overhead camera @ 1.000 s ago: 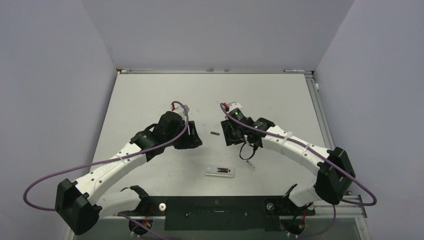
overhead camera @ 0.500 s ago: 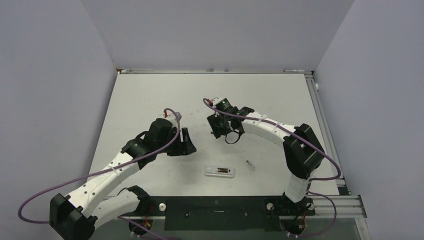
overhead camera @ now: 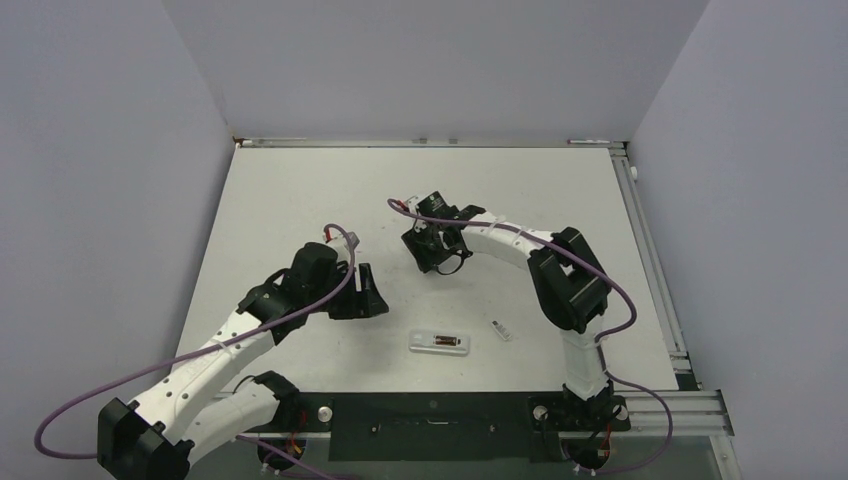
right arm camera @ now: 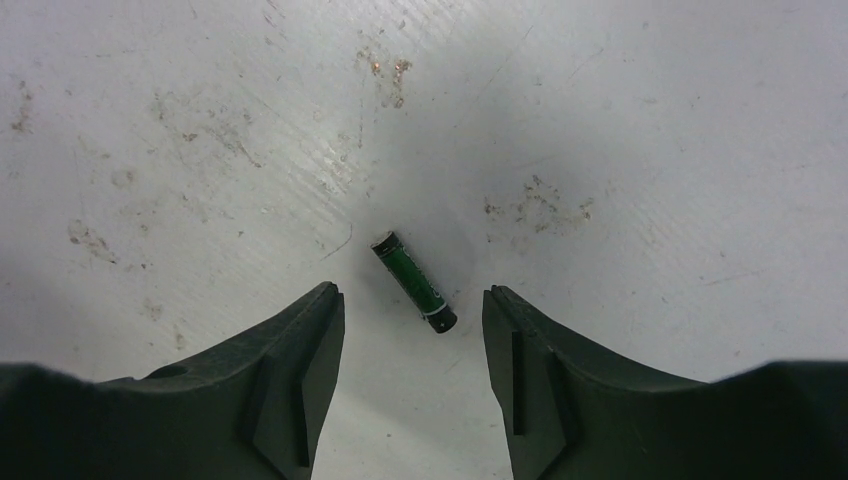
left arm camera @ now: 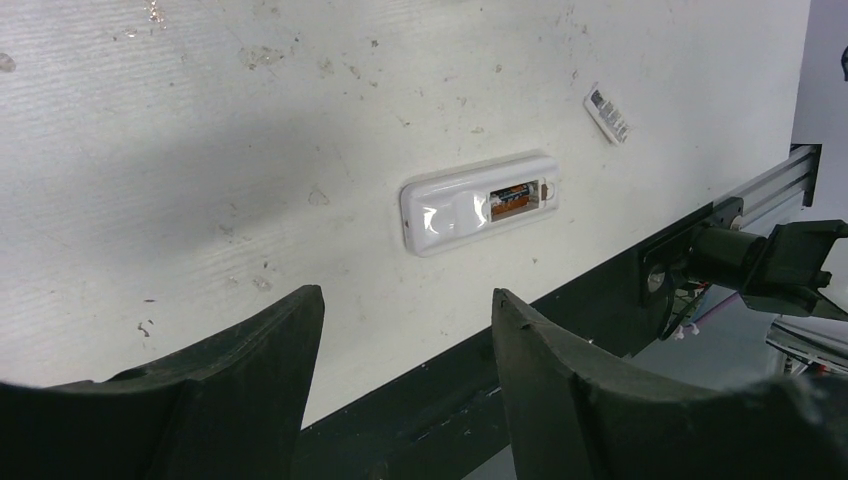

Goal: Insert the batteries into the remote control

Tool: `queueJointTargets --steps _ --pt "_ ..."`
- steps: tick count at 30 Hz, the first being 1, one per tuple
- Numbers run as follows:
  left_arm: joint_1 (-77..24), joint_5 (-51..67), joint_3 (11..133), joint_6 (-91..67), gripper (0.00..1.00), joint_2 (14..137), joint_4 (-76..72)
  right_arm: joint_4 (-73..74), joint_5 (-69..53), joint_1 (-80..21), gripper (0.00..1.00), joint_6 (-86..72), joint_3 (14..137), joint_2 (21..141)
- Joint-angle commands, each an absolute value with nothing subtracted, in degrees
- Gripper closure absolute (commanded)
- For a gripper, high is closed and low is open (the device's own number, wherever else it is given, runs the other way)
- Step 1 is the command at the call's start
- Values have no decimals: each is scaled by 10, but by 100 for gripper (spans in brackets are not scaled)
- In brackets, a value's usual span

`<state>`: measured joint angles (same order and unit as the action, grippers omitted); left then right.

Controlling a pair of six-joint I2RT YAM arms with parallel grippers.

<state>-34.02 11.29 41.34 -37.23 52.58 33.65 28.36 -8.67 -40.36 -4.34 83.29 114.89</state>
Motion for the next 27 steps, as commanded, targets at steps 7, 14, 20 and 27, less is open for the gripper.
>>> queueJointTargets --steps 7,14,20,27 --pt "-325 143 408 -348 40 521 338 301 -102 -398 51 -17 872 1188" --pt "-323 149 403 -347 40 526 330 307 -88 -404 54 -13 838 1170" --pt "-320 155 399 -349 40 530 324 308 -73 -416 62 -12 811 1156" --pt "-319 154 399 -351 40 525 327 306 -58 -424 74 -16 798 1151"
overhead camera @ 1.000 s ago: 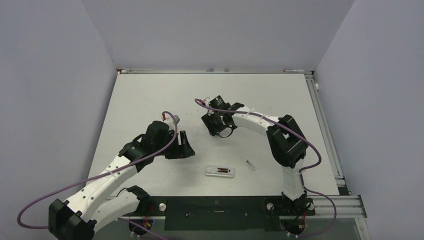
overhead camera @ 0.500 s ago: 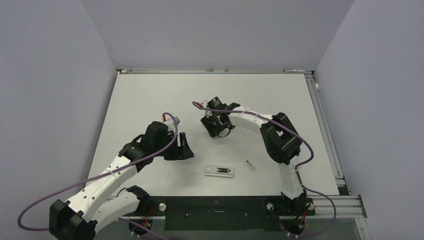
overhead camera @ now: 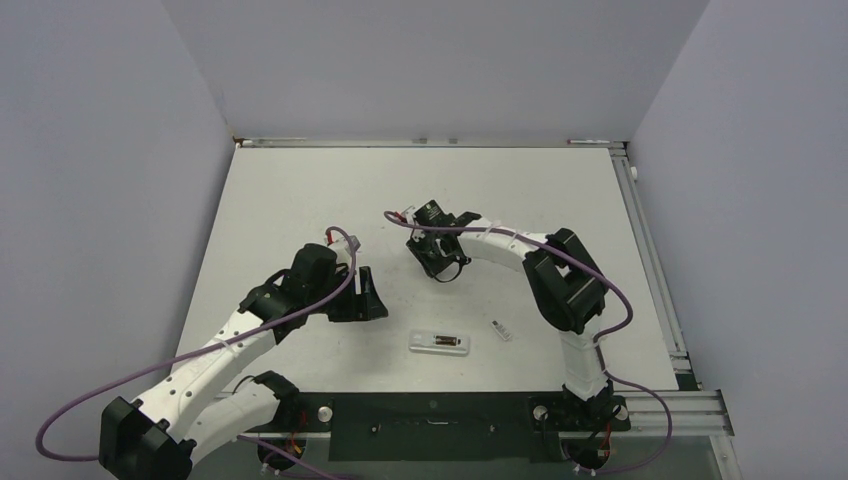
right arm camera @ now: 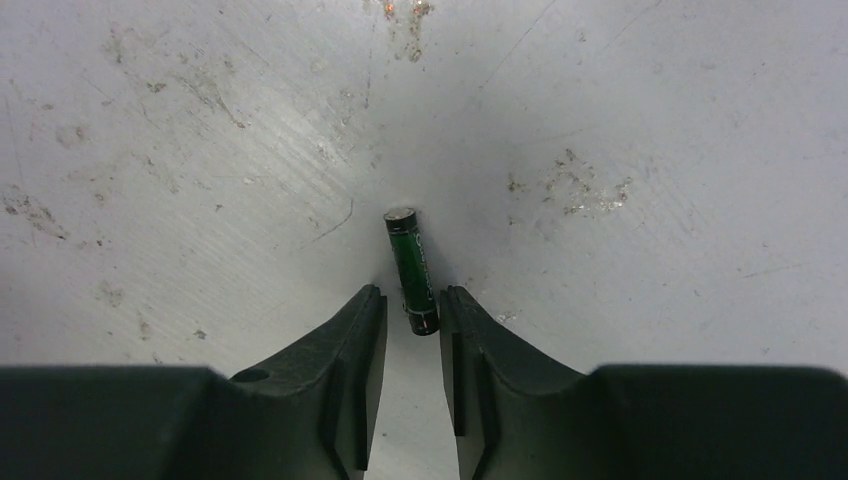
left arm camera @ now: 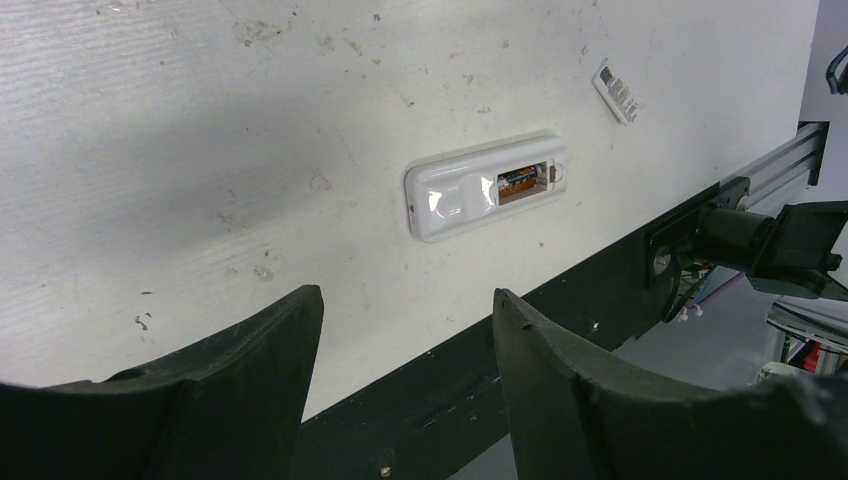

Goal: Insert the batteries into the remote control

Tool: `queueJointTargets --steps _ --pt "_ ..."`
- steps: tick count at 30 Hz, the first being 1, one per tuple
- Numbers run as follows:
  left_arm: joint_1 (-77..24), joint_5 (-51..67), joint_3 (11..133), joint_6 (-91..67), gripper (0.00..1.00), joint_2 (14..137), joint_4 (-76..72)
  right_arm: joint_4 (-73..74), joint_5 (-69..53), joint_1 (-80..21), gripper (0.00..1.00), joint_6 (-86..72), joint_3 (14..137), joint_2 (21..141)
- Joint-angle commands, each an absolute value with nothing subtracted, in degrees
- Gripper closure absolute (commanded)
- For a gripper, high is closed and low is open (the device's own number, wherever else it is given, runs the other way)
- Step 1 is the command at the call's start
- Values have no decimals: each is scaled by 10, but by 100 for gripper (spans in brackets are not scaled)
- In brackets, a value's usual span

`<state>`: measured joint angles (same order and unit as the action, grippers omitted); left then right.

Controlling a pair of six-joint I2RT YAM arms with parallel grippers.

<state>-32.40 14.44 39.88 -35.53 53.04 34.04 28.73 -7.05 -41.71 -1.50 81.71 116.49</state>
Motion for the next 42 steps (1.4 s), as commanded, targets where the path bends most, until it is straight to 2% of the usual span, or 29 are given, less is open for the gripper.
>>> queueJointTargets --steps 1,6,13,23,35,42 --pt "-319 153 399 -351 40 525 327 306 -57 -425 76 -17 799 1151" --pt "-319 153 395 -358 40 520 329 311 -47 -436 91 -11 816 1154" --pt "-318 154 381 -380 40 501 328 323 -28 -444 92 -9 816 1118" --pt "-317 150 370 -402 40 485 329 371 -42 -461 92 -4 757 977" --pt "-316 161 350 -429 40 475 317 437 -29 -539 92 70 678 829" --pt "-316 179 330 -445 40 459 308 488 -49 -578 92 147 657 787"
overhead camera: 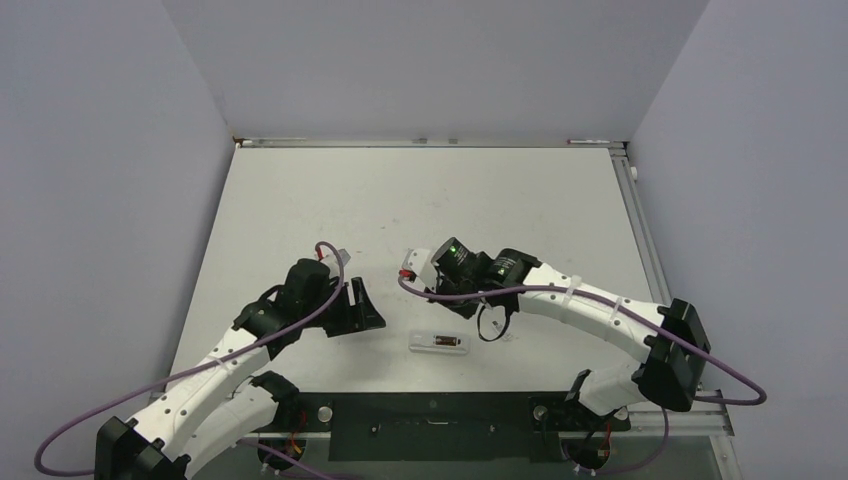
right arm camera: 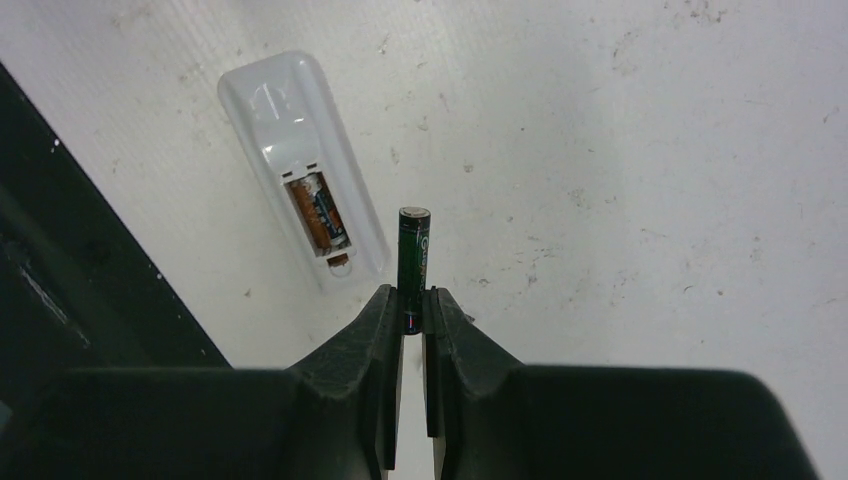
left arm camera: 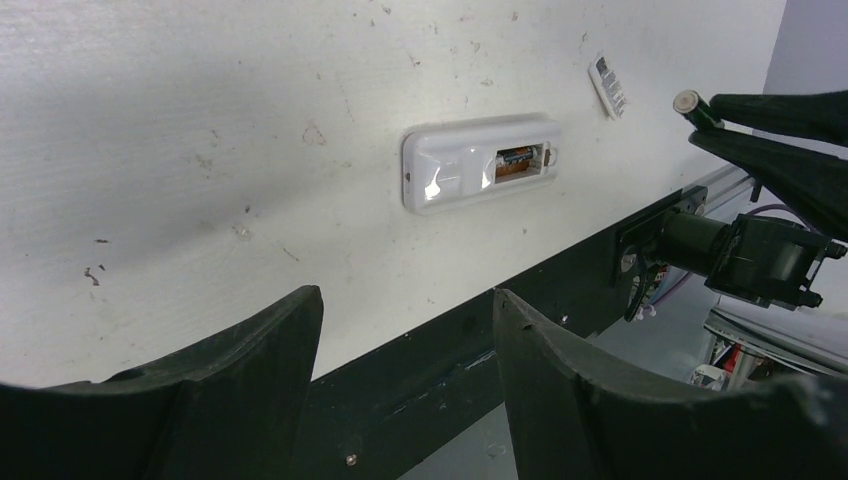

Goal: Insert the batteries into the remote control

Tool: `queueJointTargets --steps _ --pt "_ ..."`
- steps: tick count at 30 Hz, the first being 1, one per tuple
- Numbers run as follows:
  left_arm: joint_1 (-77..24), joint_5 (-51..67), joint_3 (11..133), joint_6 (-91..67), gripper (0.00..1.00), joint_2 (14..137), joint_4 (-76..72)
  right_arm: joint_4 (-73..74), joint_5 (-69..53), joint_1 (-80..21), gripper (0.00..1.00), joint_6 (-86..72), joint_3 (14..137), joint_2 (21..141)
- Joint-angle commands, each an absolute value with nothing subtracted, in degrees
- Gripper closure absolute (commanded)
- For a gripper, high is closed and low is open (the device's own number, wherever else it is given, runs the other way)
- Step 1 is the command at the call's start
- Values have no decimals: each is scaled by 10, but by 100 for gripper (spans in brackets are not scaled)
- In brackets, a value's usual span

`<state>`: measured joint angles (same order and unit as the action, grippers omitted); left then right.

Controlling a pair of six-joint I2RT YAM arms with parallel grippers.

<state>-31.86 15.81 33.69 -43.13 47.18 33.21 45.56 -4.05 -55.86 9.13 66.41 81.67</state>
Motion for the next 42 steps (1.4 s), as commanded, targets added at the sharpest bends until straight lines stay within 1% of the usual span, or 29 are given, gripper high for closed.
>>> queueJointTargets --steps 1,11,27,42 --pt "-316 182 328 -446 40 458 308 496 -48 -582 92 154 657 787" --pt "-315 192 324 -447 40 450 315 522 -38 -631 92 192 644 821" --pt "-315 202 319 -442 40 456 308 508 -25 -642 92 201 654 912" --pt "-315 205 316 -441 40 452 305 502 -21 -645 91 203 663 945"
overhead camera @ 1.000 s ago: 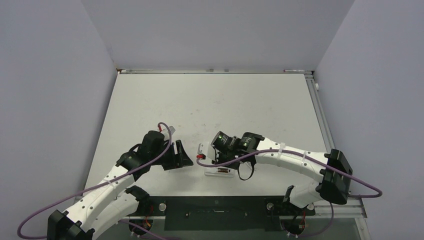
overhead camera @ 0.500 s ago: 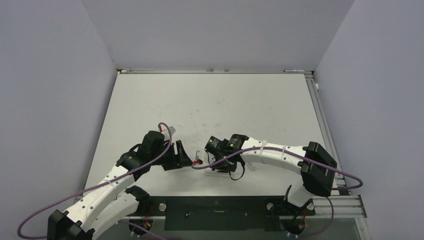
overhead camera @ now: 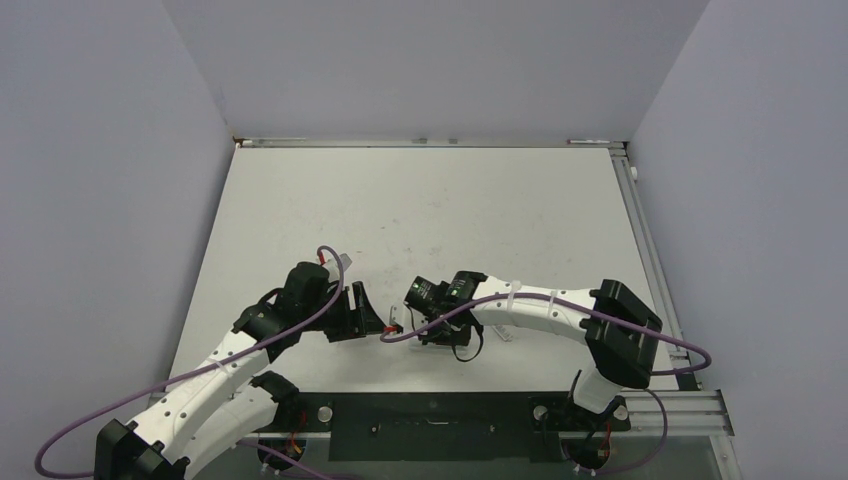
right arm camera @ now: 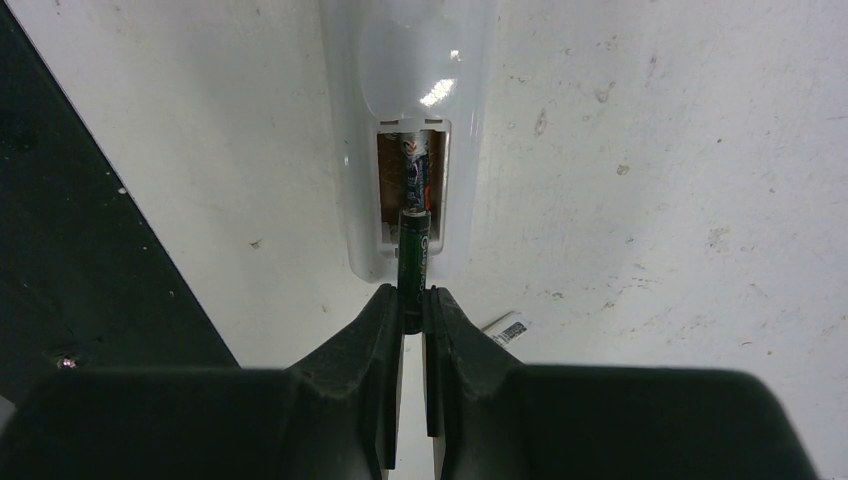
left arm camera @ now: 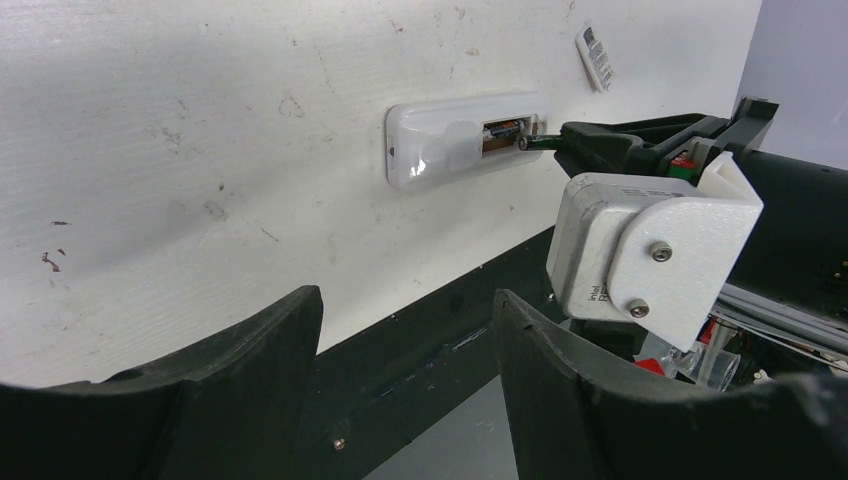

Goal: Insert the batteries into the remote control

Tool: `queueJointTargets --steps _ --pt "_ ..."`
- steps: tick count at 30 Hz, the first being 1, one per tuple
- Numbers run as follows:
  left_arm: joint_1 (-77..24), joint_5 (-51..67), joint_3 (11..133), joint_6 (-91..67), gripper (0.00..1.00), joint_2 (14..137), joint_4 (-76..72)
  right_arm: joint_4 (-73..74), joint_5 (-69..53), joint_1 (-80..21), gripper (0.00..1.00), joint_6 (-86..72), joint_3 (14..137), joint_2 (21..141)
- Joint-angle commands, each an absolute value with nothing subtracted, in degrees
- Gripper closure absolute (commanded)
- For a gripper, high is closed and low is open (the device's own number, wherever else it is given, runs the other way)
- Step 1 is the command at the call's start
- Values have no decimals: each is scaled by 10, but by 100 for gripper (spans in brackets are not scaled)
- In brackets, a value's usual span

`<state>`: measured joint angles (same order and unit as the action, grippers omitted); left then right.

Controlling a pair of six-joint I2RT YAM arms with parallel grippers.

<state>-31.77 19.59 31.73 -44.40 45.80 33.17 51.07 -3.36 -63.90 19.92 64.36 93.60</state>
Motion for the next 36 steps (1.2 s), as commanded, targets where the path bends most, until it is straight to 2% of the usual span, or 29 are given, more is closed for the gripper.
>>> queueJointTargets --steps 1,24,36 --pt "-315 205 316 -441 40 452 306 501 -21 -645 91 203 664 947" --pt "-315 207 316 -442 39 448 307 492 -20 -650 83 207 670 975" --pt "-315 207 314 -442 39 449 306 493 -30 -657 83 215 667 975"
